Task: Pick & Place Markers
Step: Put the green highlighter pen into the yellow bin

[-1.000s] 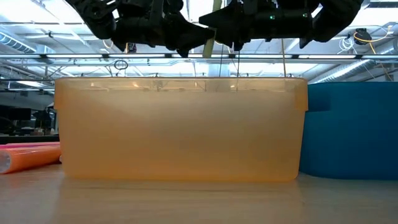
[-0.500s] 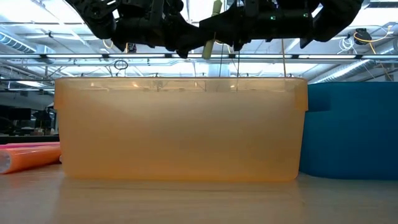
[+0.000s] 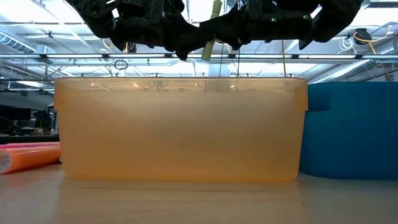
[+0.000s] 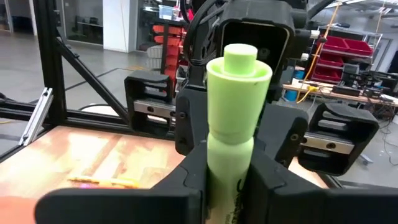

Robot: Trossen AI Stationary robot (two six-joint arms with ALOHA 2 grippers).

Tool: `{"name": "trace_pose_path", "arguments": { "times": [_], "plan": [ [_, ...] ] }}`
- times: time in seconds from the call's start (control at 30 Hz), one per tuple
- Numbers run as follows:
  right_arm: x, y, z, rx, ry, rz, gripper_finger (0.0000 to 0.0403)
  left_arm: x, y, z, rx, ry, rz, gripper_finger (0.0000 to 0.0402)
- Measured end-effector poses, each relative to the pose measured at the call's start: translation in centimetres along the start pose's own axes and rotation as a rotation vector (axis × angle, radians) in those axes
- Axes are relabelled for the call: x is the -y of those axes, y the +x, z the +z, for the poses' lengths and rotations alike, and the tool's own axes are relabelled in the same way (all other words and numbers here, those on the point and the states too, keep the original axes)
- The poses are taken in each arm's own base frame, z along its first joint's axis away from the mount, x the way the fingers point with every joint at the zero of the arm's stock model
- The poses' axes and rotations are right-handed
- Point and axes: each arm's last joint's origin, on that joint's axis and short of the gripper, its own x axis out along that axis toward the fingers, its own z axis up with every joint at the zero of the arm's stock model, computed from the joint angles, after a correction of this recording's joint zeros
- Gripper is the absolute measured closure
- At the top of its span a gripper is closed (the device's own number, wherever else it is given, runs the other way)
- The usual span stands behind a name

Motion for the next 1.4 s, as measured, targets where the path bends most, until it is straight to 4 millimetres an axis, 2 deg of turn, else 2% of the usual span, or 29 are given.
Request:
{"name": "trace_pose_path", "arguments": {
  "times": [0.13, 0.4, 0.57, 0.83, 1.13, 1.27, 1.4],
  "plan": [
    [0.0, 0.0, 0.0, 0.000, -0.008, -0.001, 0.0356, 0.2, 0.2, -0.1, -0.013, -0.026, 0.046, 0.0280],
    [0.1, 0.0, -0.2, -0.027, -0.013, -0.054, 0.0356, 0.5, 0.3, -0.1, -0.028, -0.019, 0.112, 0.0177],
    [0.7, -0.3, -0.5, -0.087, -0.016, -0.109, 0.0356, 0.8, -0.8, 1.1, -0.029, -0.003, 0.138, 0.0140],
    [1.6, -1.6, 0.4, -0.156, 0.001, -0.143, 0.0356, 1.2, -3.9, 3.0, -0.125, -0.006, 0.309, 0.0128],
    [2.6, -4.5, 1.5, -0.337, -0.002, -0.366, 0.0356, 1.8, -6.3, 3.2, -0.251, -0.042, 0.415, 0.0127],
    [3.1, -5.2, 0.8, -0.421, 0.052, -0.389, 0.0356, 2.3, -6.9, 3.9, -0.224, -0.014, 0.375, 0.0127],
    [4.0, -5.8, -0.2, -0.472, 0.103, -0.436, 0.0356, 2.4, -7.1, 3.5, -0.240, 0.000, 0.371, 0.0128]
  ]
}}
